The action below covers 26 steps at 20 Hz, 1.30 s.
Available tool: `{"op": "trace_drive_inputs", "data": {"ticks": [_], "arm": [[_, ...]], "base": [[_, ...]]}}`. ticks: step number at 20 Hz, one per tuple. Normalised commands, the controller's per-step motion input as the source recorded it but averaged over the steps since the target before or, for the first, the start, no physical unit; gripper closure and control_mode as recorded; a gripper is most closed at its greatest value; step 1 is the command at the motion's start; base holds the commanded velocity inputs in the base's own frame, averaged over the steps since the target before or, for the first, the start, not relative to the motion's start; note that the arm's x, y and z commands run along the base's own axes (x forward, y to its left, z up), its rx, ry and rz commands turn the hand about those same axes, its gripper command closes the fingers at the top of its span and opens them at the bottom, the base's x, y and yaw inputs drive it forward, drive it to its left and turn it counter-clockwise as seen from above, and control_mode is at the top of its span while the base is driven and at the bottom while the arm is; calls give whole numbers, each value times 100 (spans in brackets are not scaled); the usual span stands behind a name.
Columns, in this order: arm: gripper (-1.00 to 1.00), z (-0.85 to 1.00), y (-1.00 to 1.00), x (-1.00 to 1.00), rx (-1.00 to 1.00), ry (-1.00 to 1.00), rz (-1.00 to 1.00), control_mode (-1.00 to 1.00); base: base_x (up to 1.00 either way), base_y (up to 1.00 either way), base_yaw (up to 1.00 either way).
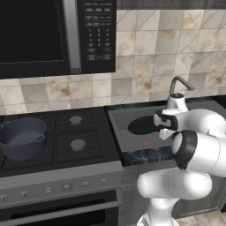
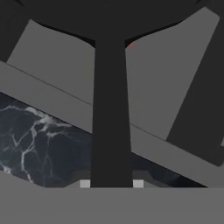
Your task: Move the pot and pan from the stove into the sink.
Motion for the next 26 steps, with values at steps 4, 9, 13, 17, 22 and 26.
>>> {"op": "trace_drive_inputs", "data": {"ticks": [4, 9, 13, 17, 22, 26], "arm": [[100, -7, 0, 18, -4, 3, 0, -100], [100, -13, 0, 25, -6, 4, 0, -100], [100, -17, 0, 28, -7, 6, 0, -100], [100, -16, 0, 31, -6, 7, 0, -100], [100, -18, 0, 31, -5, 6, 0, -100], [100, -21, 0, 28, -5, 4, 0, -100]], "base": [[0, 0, 0], [0, 0, 0], [0, 0, 0], [0, 0, 0], [0, 0, 0], [0, 0, 0]]}}
